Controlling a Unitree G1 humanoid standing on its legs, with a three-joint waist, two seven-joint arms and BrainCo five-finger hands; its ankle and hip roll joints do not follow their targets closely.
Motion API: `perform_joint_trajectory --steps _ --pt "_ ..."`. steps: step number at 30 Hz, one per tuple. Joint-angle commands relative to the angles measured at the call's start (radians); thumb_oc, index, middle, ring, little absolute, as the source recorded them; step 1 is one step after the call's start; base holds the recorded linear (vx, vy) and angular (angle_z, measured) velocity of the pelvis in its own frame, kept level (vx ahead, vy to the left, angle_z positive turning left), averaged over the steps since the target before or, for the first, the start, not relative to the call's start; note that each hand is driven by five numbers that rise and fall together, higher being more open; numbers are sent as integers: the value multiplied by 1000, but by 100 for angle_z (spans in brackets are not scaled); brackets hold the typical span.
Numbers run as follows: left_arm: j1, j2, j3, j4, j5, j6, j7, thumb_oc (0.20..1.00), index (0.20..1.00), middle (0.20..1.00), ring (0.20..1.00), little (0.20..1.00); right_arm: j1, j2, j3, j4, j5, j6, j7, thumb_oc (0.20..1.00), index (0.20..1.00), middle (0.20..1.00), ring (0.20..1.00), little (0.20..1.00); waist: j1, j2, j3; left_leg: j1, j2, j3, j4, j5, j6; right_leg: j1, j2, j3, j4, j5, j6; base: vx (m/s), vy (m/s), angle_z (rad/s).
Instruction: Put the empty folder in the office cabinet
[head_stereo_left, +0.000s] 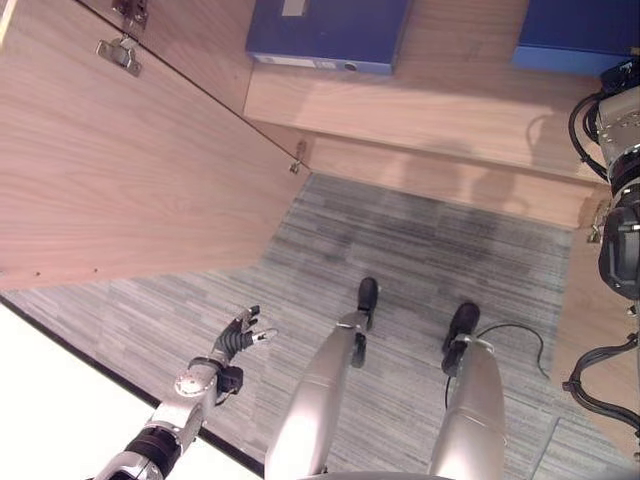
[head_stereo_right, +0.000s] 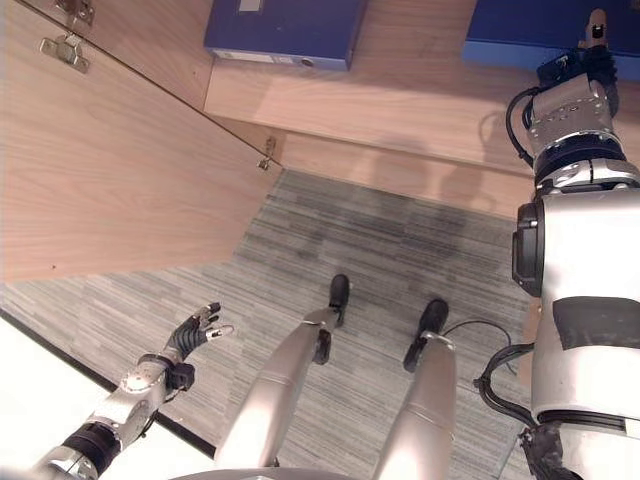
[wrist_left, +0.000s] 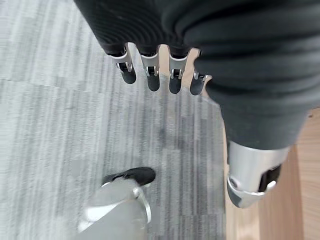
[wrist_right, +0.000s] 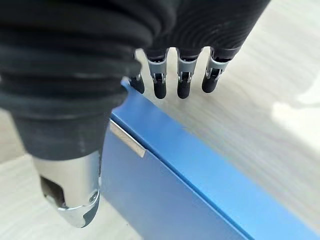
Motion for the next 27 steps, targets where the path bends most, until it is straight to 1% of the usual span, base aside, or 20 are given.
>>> perform_joint_trajectory --steps 1,6,15,20,21,22,23,24,26,27 --pt "6 28 50 24 -24 3 -21 1000 1000 1000 1000 1000 -106 -100 116 -81 -79 -14 107 1000 1000 1000 1000 1000 32 31 -13 50 35 -58 -131 -45 -49 97 23 36 52 -105 95 0 0 0" --pt "6 22 56 31 -24 7 -34 1000 1000 1000 1000 1000 -108 -115 121 -78 -65 -10 137 1000 1000 1000 1000 1000 36 29 -14 58 36 -62 -136 -45 -49 102 26 33 51 -105 95 0 0 0" --pt "-3 18 71 31 -29 9 -44 1000 1000 1000 1000 1000 -58 -97 55 -102 2 -29 161 1000 1000 1000 1000 1000 41 34 -16 73 37 -64 -147 -42 -50 121 31 29 30 -103 96 0 0 0" --pt "-10 12 81 44 -32 7 -43 1000 1000 1000 1000 1000 17 -81 -24 -100 62 -50 167 1000 1000 1000 1000 1000 39 37 -15 84 37 -65 -148 -44 -50 137 34 30 25 -104 97 -6 -6 3" --pt "-11 12 83 44 -34 6 -43 1000 1000 1000 1000 1000 33 -75 -39 -104 79 -59 167 1000 1000 1000 1000 1000 40 38 -15 84 40 -65 -149 -39 -50 140 36 30 18 -96 96 -113 8 0" --pt "-11 12 89 46 -36 5 -42 1000 1000 1000 1000 1000 54 -61 -56 -112 93 -65 168 1000 1000 1000 1000 1000 42 42 -6 78 44 -59 -145 -17 -46 136 36 19 15 -72 91 -120 1 1" --pt "-17 8 96 52 -40 5 -41 1000 1000 1000 1000 1000 81 -46 -80 -113 109 -70 168 1000 1000 1000 1000 1000 40 40 -7 82 44 -61 -144 -18 -47 145 41 18 8 -72 91 0 0 0" --pt "-18 8 96 52 -41 5 -41 1000 1000 1000 1000 1000 84 -45 -82 -115 109 -70 167 1000 1000 1000 1000 1000 37 35 -14 91 41 -67 -146 -42 -51 154 42 27 9 -95 96 67 -44 -1" --pt "-24 7 102 55 -46 5 -39 1000 1000 1000 1000 1000 105 -36 -105 -112 122 -74 166 1000 1000 1000 1000 1000 35 34 -12 93 41 -69 -143 -43 -51 161 44 26 4 -93 95 -17 -25 -2" --pt "-25 7 109 57 -53 5 -39 1000 1000 1000 1000 1000 135 -19 -128 -116 142 -80 169 1000 1000 1000 1000 1000 36 33 -3 89 47 -63 -142 -20 -48 158 47 15 -1 -71 89 -103 -4 0"
